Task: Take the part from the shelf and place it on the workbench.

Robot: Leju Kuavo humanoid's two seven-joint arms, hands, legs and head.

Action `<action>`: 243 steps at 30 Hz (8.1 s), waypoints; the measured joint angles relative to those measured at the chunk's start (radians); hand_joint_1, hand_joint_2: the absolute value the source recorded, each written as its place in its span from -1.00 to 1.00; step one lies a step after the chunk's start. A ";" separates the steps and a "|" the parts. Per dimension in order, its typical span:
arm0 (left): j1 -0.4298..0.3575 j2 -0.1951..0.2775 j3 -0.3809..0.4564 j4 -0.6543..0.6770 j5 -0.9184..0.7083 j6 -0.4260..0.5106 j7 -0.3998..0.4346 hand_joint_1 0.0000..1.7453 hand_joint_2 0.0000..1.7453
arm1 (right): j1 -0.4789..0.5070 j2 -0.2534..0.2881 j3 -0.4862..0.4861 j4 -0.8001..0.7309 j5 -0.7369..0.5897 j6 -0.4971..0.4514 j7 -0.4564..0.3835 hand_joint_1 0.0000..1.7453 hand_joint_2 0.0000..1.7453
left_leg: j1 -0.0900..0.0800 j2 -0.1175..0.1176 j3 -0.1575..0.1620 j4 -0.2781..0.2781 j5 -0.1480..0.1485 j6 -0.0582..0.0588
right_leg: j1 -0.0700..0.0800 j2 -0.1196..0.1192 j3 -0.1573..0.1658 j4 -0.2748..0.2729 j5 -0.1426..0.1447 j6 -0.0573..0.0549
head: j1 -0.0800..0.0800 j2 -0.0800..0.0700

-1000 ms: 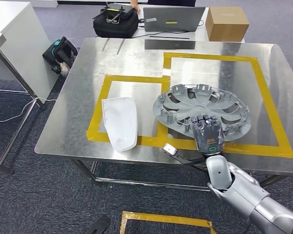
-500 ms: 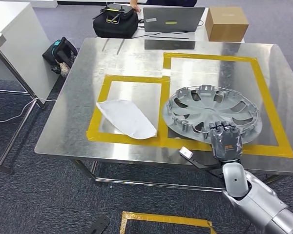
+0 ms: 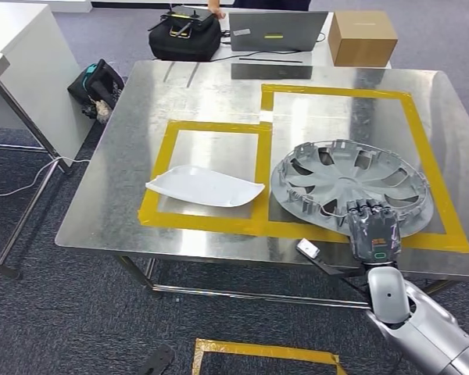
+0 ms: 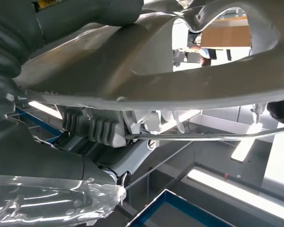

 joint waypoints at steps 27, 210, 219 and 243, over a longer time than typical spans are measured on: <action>0.005 0.006 -0.029 0.000 -0.015 -0.025 0.069 -1.00 -1.00 | 0.006 0.003 0.010 0.000 0.002 -0.010 0.000 -1.00 -1.00 | 0.000 0.000 0.000 0.000 0.000 0.000 | 0.000 0.000 0.000 0.000 0.000 0.000 | 0.000 0.000; 0.038 -0.008 0.082 0.000 0.127 0.151 0.133 -1.00 -1.00 | 0.428 0.657 -1.588 0.958 -0.208 -0.103 -0.696 -1.00 -1.00 | -0.005 0.035 0.055 0.179 -0.134 -0.011 | 0.011 -0.030 0.084 -0.046 -0.012 -0.039 | -0.010 0.000; 0.035 -0.012 0.089 0.000 0.126 0.163 0.138 -1.00 -1.00 | 0.418 0.659 -1.576 1.005 -0.146 -0.101 -0.608 -1.00 -1.00 | -0.007 0.041 0.146 -0.028 -0.092 0.044 | 0.018 -0.033 0.018 0.069 -0.071 0.003 | -0.004 0.000; 0.033 -0.015 0.098 0.000 0.127 0.146 0.142 -1.00 -1.00 | 0.422 0.662 -1.564 1.024 -0.143 -0.102 -0.584 -1.00 -1.00 | 0.005 0.085 0.101 0.028 -0.084 -0.016 | 0.012 -0.092 0.093 -0.029 -0.032 -0.021 | -0.021 0.000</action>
